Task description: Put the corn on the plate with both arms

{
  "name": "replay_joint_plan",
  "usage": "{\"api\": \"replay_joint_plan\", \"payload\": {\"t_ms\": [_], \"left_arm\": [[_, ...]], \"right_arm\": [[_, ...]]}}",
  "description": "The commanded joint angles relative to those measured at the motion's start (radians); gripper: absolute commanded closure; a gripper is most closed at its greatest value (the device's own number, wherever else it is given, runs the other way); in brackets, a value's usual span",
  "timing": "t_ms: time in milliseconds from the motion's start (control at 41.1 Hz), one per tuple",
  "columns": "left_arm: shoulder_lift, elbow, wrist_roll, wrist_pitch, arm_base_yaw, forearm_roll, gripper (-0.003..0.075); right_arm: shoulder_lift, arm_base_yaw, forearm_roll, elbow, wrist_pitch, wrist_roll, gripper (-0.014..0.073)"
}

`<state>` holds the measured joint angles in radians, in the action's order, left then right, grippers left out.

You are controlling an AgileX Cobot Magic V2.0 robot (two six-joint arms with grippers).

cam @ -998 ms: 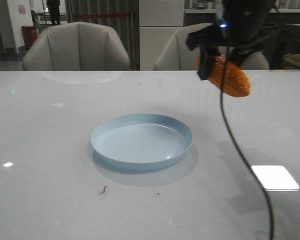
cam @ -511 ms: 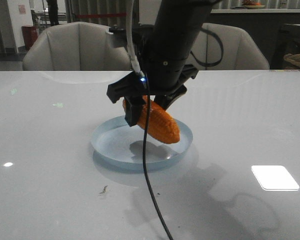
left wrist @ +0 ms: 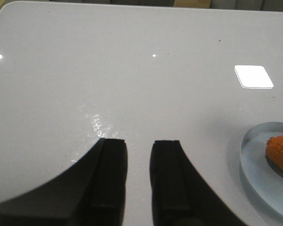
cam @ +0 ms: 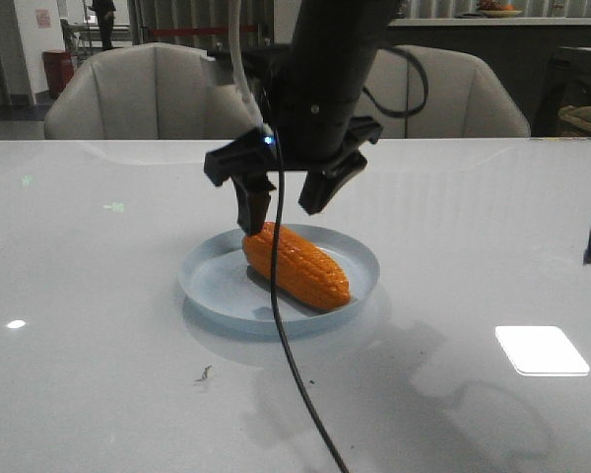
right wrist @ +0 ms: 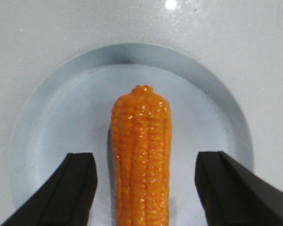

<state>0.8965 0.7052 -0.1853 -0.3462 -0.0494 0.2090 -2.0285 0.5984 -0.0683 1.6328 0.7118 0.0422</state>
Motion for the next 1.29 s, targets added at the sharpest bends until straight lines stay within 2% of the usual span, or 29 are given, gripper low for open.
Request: {"api": "replay_joint_plan", "payload": {"t_ms": [0,244,390,487,633,804,1023,1266], "left_arm": [[-0.015,0.03,0.0,0.067,0.003,0.015,0.0493],[-0.014,0.03,0.0,0.074,0.003,0.015,0.0493],[-0.014,0.03,0.0,0.076,0.003,0.015,0.0493],[-0.014,0.03,0.0,0.078,0.003,0.015,0.0493],[-0.014,0.03,0.0,0.078,0.003,0.015,0.0493],[-0.014,0.03,0.0,0.078,0.003,0.015,0.0493],[-0.014,0.03,0.0,0.08,0.003,0.015,0.0493],[-0.014,0.03,0.0,0.08,0.003,0.015,0.0493]], "right_arm": [[0.129,-0.027,-0.012,0.09,0.049,0.004,0.0041],[0.391,-0.143,0.003,0.107,0.056,0.046,0.0041],[0.546,-0.246,0.003,0.045,0.079,0.046,0.0041],[0.663,-0.326,0.003,-0.09,0.081,0.046,0.0041],[0.867,-0.44,0.007,-0.359,0.007,0.046,0.0041],[1.054,-0.535,0.044,-0.622,-0.036,0.046,0.0041],[1.201,-0.555,0.092,-0.811,-0.028,0.046,0.0041],[1.229,-0.555,0.092,-0.827,0.059,0.046,0.0041]]}}
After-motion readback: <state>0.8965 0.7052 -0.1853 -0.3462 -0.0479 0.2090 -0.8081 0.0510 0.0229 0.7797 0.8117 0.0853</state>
